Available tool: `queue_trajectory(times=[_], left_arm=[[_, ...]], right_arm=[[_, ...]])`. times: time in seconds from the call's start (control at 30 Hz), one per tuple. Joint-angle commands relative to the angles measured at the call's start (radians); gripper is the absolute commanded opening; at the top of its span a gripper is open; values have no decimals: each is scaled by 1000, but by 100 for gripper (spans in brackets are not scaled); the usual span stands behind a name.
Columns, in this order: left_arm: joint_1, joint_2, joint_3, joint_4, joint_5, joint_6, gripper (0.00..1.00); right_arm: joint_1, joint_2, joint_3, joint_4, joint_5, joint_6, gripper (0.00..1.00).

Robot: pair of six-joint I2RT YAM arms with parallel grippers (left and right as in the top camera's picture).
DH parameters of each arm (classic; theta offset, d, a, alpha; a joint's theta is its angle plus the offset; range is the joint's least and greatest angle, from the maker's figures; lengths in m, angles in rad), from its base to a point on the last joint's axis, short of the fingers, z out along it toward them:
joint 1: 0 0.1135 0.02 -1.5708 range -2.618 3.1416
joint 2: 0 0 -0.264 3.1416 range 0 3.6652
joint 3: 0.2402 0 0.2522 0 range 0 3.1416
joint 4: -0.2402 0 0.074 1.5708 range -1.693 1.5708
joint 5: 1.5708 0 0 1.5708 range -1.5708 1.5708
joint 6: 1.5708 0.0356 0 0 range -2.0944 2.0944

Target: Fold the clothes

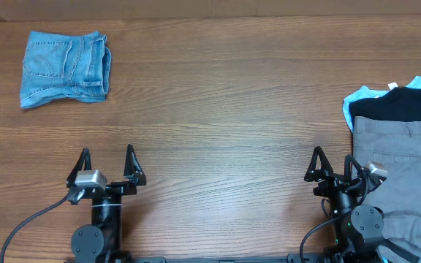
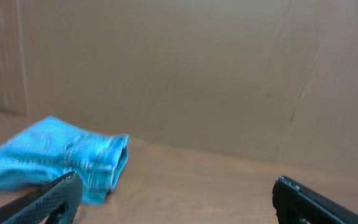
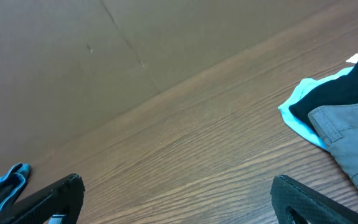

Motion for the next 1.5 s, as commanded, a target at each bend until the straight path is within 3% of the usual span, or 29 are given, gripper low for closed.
queue_trajectory(times=[0.0,0.13,0.3,1.47], left_arm=[[4,-12,-34,2,9,14,100],[4,-12,-33,-19,10,15,100],[4,-8,-33,-186,13,16,100],[4,-2,-33,-187,16,16,100]], right_arm=[[-8,-12,-4,6,-4,-3,100],[-8,-12,-4,6,-4,-3,100],[-8,-12,-4,6,-4,-3,100],[-8,-12,-4,6,-4,-3,100]])
